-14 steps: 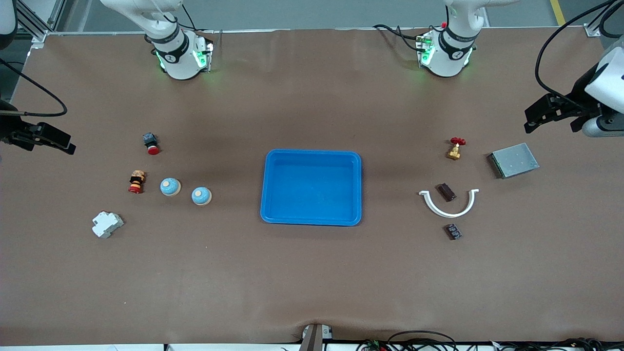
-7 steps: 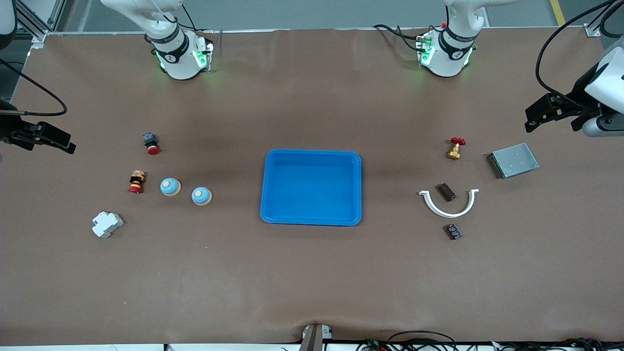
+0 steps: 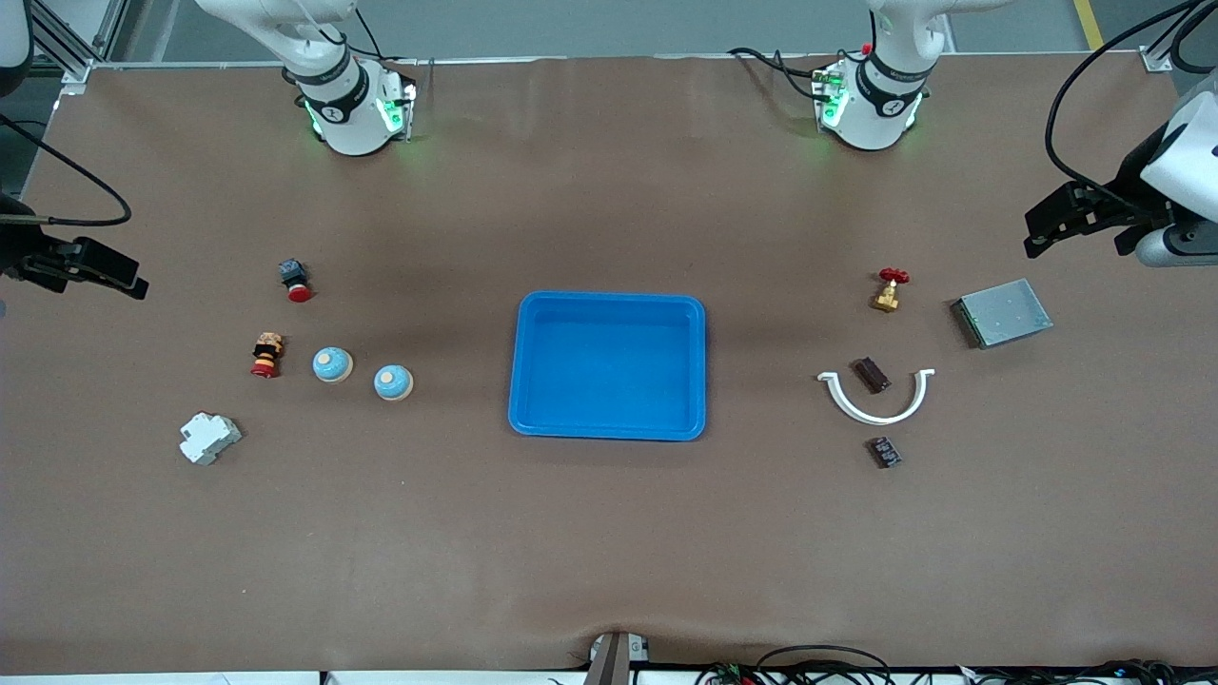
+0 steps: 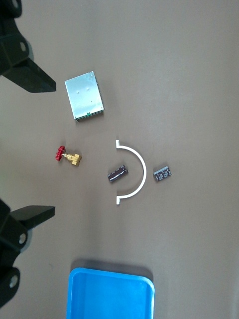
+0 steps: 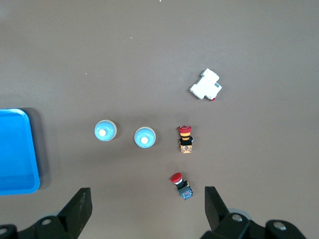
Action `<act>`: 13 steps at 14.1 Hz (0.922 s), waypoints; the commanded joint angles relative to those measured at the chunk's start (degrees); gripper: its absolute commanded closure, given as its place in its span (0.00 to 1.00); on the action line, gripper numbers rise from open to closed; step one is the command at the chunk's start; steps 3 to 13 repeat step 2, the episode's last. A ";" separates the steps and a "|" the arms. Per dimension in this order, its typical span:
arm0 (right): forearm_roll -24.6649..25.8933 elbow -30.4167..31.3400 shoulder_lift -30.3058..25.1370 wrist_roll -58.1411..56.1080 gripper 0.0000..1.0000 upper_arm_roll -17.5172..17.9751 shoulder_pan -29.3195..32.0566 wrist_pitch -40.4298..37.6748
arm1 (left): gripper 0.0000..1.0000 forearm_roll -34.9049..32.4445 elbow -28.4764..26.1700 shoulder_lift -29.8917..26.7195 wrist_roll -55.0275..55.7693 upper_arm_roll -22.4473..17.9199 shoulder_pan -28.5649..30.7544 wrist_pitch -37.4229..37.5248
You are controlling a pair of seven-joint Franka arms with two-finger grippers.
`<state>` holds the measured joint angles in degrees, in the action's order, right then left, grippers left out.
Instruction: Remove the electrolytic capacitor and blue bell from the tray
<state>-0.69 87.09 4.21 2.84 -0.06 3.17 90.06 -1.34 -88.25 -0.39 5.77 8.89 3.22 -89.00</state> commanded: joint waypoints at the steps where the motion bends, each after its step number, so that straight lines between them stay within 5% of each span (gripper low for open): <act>1: 0.78 0.80 -1.22 -0.65 0.00 0.41 0.52 -0.33 | 0.00 -1.56 1.59 0.66 -0.67 1.39 0.21 1.64; 13: 0.78 0.80 -1.22 -0.65 0.00 0.41 0.52 -0.33 | 0.00 -1.56 1.59 0.57 -0.76 1.48 0.21 2.08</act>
